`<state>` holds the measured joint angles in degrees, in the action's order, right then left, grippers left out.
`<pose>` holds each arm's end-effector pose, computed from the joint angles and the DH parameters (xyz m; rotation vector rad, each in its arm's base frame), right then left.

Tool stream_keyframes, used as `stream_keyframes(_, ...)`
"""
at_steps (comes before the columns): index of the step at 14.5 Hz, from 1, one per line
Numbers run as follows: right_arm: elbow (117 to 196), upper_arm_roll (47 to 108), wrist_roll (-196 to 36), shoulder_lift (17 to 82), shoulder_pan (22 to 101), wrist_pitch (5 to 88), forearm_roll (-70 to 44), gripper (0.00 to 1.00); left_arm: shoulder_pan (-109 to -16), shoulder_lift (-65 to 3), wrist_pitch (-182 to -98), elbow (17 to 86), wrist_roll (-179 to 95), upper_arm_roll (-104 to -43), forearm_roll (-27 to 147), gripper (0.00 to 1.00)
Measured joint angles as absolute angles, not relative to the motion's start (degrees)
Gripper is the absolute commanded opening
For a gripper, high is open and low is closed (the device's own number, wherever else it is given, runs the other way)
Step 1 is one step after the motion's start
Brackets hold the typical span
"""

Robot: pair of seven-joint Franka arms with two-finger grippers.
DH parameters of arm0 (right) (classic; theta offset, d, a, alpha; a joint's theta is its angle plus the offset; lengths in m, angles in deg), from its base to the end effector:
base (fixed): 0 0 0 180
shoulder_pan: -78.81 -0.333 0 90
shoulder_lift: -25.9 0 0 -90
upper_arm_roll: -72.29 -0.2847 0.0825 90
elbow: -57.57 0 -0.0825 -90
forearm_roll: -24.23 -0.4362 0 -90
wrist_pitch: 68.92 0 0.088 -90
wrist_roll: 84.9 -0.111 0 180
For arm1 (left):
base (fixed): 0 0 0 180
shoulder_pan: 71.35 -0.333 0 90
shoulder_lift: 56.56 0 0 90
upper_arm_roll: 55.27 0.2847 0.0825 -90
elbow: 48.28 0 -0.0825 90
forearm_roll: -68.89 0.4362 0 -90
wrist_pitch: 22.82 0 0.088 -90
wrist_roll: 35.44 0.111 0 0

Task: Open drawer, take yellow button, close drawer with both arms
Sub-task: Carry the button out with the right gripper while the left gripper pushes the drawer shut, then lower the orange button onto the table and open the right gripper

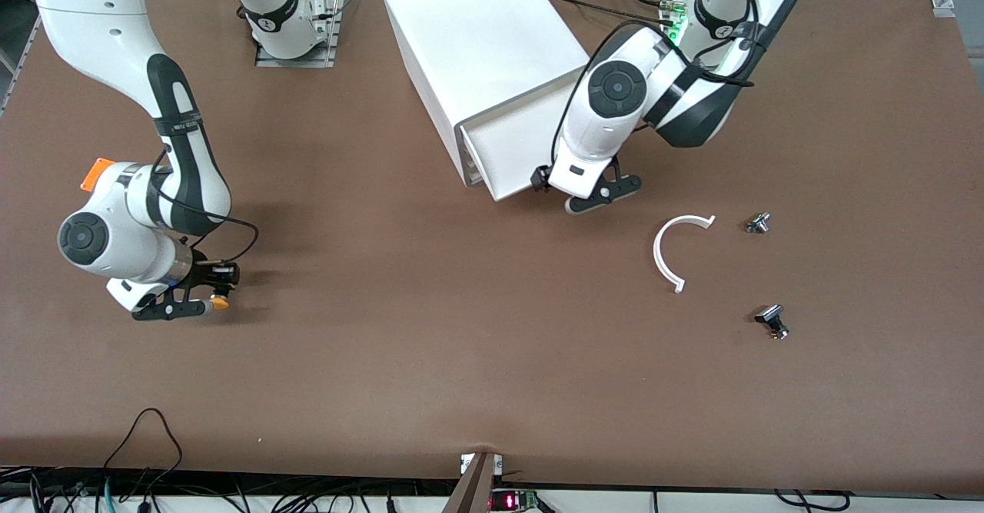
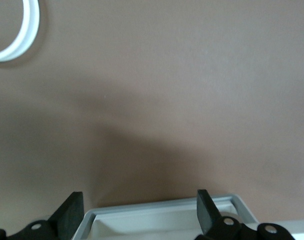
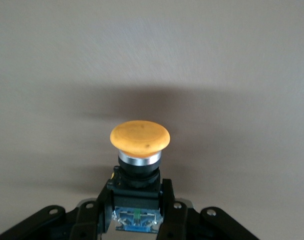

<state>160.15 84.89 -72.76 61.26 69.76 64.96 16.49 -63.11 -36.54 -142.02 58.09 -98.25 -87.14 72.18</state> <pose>0.6672 -0.0368 0.1409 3.1118 0.1393 -0.0879 0.5067 -0.4094 0.2910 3.0476 0.5971 -0.2317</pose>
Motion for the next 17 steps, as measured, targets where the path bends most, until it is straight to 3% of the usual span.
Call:
stream_keyframes(1, 160.89, 84.9, -72.74, 61.58, 70.03, 65.69, 16.47, 0.15, -63.1, -36.54, -141.97, 58.56, -98.32, -87.84, 72.18, 0.99)
stream_keyframes(3, 161.12, 84.9, -72.74, 61.95, 70.36, 65.93, 16.45, 0.62, -63.09, -36.55, -141.45, 59.03, -98.39, -89.25, 72.18, 0.99)
stream_keyframes(5, 161.11, 84.89, -72.75, 61.99, 70.39, 65.99, 16.39, 0.97, -63.08, -36.55, -140.39, 59.19, -98.48, -90.49, 72.18, 0.99)
stream_keyframes(11, 159.4, 84.66, -72.53, 60.48, 69.96, 66.08, 16.36, 0.99, -63.08, -36.56, -137.17, 59.32, -99.54, -93.52, 72.18, 0.99)
stream_keyframes(17, 157.52, 84.47, -72.62, 51.07, 67.97, 60.24, 16.41, 0.99, -63.02, -36.5, -136.78, 59.77, -101.16, -95.75, 72.09, 0.99)
